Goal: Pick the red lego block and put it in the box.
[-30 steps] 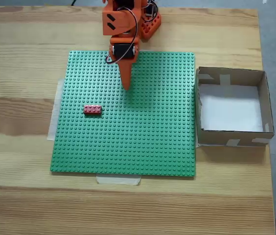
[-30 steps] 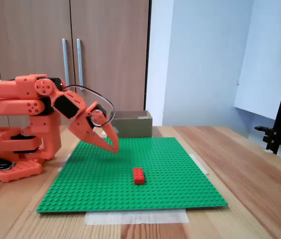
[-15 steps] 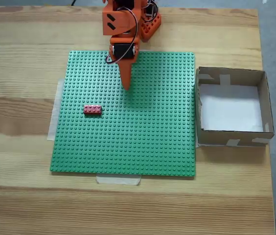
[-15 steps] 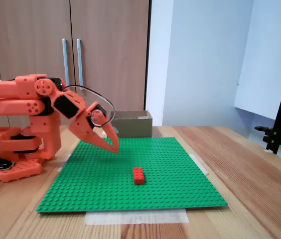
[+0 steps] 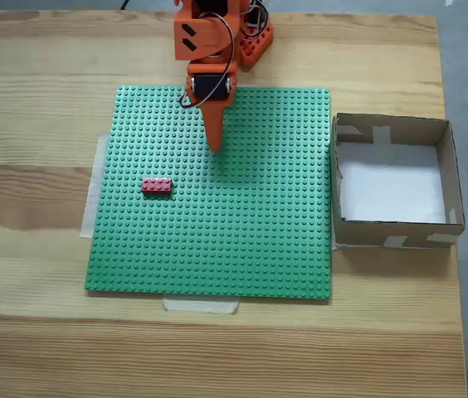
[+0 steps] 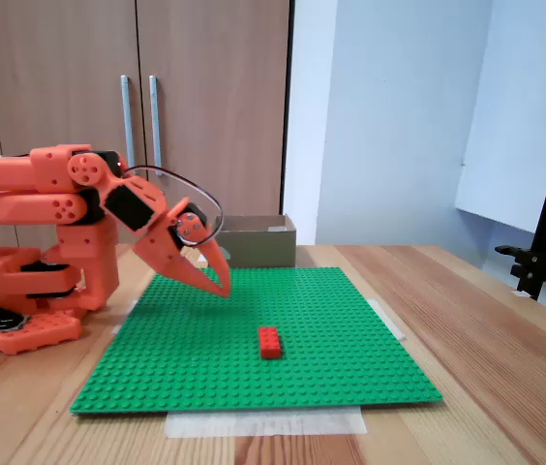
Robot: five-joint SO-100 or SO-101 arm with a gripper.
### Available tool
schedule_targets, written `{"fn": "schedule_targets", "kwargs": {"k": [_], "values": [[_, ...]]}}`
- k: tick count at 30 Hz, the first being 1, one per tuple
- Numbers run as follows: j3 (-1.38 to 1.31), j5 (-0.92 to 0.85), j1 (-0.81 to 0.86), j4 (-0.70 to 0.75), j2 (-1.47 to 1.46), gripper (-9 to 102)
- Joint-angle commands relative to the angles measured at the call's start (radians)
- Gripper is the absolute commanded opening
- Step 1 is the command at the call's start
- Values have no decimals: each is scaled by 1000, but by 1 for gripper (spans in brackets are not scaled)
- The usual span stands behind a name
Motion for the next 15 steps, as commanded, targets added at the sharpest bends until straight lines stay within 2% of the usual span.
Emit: {"fn": "schedule_targets", "kwargs": {"k": [1, 15], "values": [[-5, -14, 5, -5, -8, 1], [-348, 15, -5, 41, -293, 1]]}}
